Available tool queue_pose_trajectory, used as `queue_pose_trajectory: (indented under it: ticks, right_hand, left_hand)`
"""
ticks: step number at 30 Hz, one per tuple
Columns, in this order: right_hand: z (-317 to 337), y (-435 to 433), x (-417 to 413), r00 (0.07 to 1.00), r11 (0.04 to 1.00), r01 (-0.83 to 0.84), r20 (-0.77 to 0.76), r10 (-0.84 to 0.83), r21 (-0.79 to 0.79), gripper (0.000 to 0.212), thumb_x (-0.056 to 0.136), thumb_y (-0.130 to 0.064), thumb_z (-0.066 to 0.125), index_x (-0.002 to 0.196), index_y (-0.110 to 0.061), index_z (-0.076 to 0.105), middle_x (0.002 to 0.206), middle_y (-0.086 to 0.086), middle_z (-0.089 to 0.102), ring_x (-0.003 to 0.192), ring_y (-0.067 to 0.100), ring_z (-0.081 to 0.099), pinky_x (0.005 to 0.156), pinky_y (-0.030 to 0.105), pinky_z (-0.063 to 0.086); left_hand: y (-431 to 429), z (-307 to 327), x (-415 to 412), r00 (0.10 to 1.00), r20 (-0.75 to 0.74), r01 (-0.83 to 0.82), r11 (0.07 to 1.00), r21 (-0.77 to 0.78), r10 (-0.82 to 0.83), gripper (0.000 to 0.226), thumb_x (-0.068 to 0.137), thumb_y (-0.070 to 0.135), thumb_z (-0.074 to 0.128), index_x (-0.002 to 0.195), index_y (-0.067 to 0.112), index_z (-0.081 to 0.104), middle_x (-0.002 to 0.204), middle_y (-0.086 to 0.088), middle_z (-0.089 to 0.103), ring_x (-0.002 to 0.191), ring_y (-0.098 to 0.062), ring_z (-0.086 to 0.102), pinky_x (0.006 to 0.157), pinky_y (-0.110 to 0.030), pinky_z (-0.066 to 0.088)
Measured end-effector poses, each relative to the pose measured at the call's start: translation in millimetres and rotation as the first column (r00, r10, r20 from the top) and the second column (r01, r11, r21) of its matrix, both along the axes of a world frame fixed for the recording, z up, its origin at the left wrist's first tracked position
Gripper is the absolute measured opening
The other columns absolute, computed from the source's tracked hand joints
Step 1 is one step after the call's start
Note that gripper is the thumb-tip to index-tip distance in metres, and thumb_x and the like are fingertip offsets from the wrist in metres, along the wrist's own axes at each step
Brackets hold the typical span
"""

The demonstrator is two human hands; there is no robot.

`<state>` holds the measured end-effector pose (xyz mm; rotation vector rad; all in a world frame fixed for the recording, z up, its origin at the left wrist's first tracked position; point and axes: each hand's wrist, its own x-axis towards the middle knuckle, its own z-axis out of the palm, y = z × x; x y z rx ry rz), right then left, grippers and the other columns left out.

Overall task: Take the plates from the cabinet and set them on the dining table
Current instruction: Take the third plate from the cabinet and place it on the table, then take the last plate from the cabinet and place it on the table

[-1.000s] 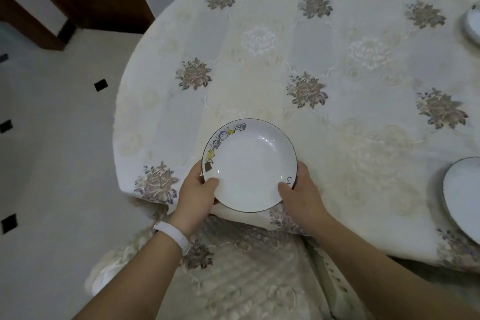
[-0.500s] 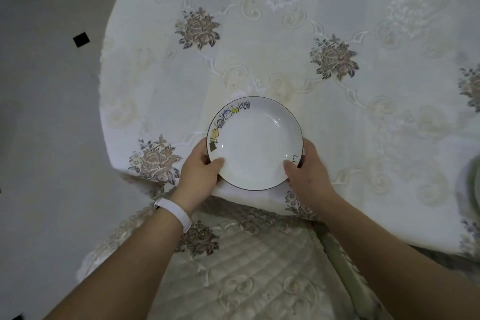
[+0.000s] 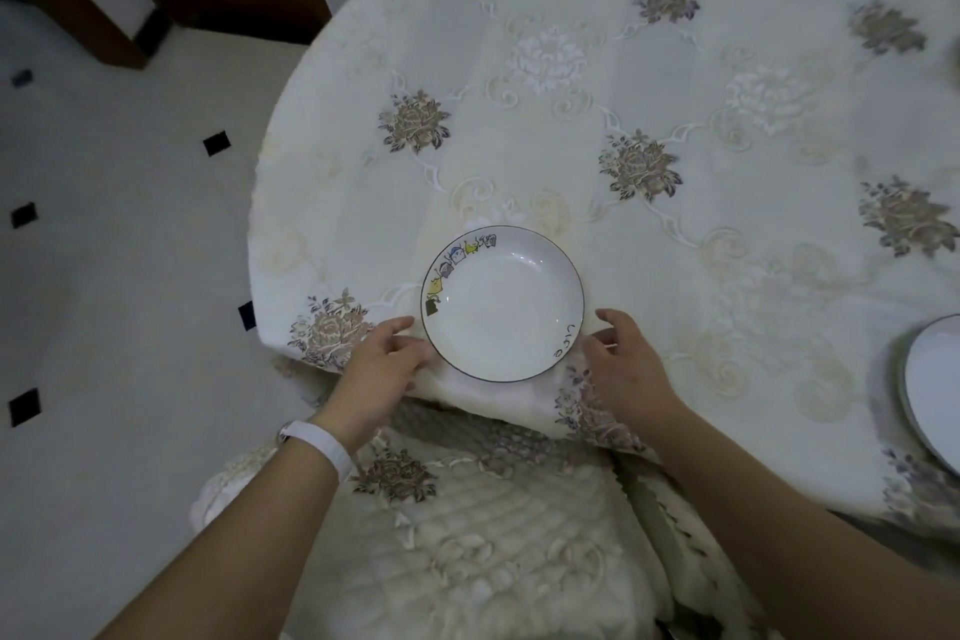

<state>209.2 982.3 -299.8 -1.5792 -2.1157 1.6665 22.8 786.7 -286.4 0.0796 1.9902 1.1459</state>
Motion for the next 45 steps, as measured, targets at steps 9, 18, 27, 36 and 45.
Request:
queue_pose_trajectory:
  ticks: [9, 18, 27, 36, 45]
  right_hand:
    - [74, 14, 28, 0.952, 0.942, -0.256, -0.109, 0.284, 0.216, 0.043, 0.097, -0.036, 0.05, 0.137, -0.018, 0.048, 0.13, -0.004, 0.055, 0.109, 0.01, 0.052, 0.095, 0.032, 0.043]
    - [151, -21, 24, 0.632, 0.556, -0.649, -0.038, 0.774, 0.52, 0.047, 0.097, -0.047, 0.044, 0.14, -0.028, 0.043, 0.143, -0.014, 0.043, 0.127, 0.007, 0.042, 0.098, 0.026, 0.036]
    - [184, -131, -22, 0.244, 0.039, -0.713, 0.195, 0.95, 0.7, 0.052, 0.094, -0.049, 0.038, 0.134, -0.019, 0.052, 0.134, 0.0, 0.054, 0.123, 0.021, 0.047, 0.1, 0.03, 0.033]
    - [186, -278, -70, 0.06, -0.24, -0.688, 0.383, 0.922, 0.685, 0.056, 0.092, -0.057, 0.032, 0.132, -0.024, 0.053, 0.134, -0.003, 0.054, 0.122, 0.019, 0.049, 0.1, 0.035, 0.039]
    - [181, -471, -116, -0.08, -0.41, -0.642, 0.475, 0.876, 0.648, 0.063, 0.089, -0.061, 0.026, 0.134, -0.025, 0.052, 0.134, -0.004, 0.054, 0.124, 0.019, 0.049, 0.1, 0.036, 0.041]
  left_hand:
    - [-40, 79, 62, 0.953, -0.293, -0.072, 0.997, 0.018, 0.074, 0.039, 0.093, 0.018, 0.061, 0.131, 0.021, 0.058, 0.126, 0.004, 0.061, 0.117, -0.013, 0.056, 0.103, -0.036, 0.043]
    - [-102, 151, 122, 0.618, -0.741, 0.026, 0.949, -0.314, -0.262, 0.041, 0.09, 0.03, 0.063, 0.131, 0.03, 0.057, 0.13, 0.011, 0.053, 0.122, -0.012, 0.047, 0.101, -0.028, 0.036]
    - [-218, 173, 147, 0.537, -0.814, -0.244, 0.884, -0.399, -0.219, 0.05, 0.087, 0.046, 0.048, 0.129, 0.021, 0.061, 0.135, -0.001, 0.057, 0.124, -0.02, 0.05, 0.101, -0.037, 0.04]
    - [-360, 155, 147, 0.57, -0.809, -0.361, 0.841, -0.403, -0.144, 0.058, 0.087, 0.052, 0.037, 0.133, 0.023, 0.057, 0.133, 0.001, 0.057, 0.124, -0.019, 0.051, 0.102, -0.04, 0.039]
    - [-536, 138, 141, 0.55, -0.833, -0.488, 0.79, -0.373, -0.054, 0.048, 0.089, 0.045, 0.043, 0.127, 0.023, 0.061, 0.129, -0.001, 0.061, 0.119, -0.021, 0.055, 0.098, -0.038, 0.041]
